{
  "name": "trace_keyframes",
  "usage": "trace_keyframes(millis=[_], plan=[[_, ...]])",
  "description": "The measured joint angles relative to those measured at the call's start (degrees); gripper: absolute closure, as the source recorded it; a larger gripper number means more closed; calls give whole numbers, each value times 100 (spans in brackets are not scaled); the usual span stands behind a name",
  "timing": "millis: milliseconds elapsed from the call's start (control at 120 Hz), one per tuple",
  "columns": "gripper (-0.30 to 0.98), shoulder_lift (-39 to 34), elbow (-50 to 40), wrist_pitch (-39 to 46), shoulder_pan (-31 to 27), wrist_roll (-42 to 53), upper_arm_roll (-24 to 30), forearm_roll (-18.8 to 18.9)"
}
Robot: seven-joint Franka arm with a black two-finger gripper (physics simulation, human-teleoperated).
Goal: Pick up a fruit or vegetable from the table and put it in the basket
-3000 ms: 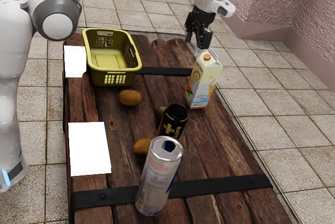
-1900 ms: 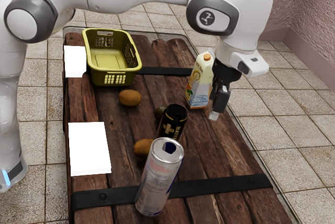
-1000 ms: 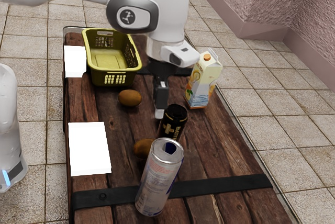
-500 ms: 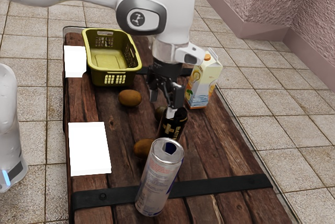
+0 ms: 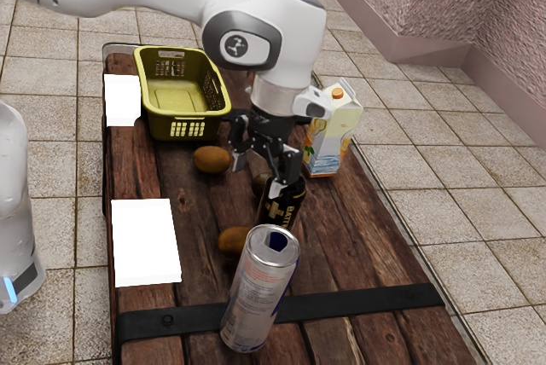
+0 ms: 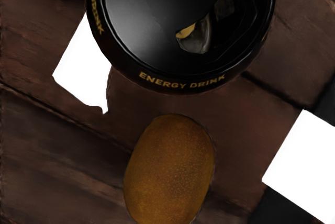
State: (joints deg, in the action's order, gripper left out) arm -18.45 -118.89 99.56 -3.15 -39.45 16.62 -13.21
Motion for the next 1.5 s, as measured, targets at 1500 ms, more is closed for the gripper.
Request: trace_keyframes(millis=[1500], plan=[[0,556,-1044,1554,199,-801,487,743]])
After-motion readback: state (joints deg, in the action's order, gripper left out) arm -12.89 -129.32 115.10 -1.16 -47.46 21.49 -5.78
